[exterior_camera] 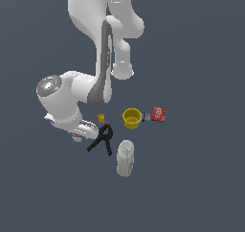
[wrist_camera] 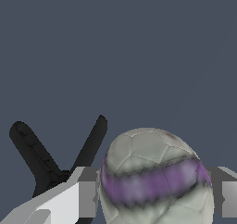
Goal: Pick up a designated object from a clutter of objects.
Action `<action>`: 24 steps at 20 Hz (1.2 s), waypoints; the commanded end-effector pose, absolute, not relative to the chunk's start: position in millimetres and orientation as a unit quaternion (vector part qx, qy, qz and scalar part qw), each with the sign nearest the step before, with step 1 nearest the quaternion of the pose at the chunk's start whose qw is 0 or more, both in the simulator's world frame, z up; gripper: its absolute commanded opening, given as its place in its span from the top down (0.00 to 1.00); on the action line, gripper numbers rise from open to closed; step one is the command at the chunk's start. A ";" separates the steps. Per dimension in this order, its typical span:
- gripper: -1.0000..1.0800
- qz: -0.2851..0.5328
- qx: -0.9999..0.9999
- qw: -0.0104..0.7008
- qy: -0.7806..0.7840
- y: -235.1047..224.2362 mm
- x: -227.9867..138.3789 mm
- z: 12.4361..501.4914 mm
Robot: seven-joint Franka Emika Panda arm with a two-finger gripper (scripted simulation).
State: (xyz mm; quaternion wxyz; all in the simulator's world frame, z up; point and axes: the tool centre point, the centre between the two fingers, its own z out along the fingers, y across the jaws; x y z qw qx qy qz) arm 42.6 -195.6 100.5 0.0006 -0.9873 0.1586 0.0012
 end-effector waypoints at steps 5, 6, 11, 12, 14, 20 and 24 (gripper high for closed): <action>1.00 0.000 -0.987 0.001 0.158 -169.1 20.6 150.6; 1.00 0.000 -0.987 0.001 0.158 -165.0 17.1 158.4; 1.00 0.000 -0.987 0.001 0.158 -144.1 -0.7 198.0; 1.00 0.000 -0.987 0.000 0.158 -139.8 -4.3 206.2; 1.00 0.000 -0.987 0.000 0.158 -131.3 -11.5 222.6; 1.00 0.000 -0.987 -0.001 0.159 -104.3 -34.0 274.8; 1.00 0.000 -0.987 -0.001 0.159 -84.9 -49.9 312.6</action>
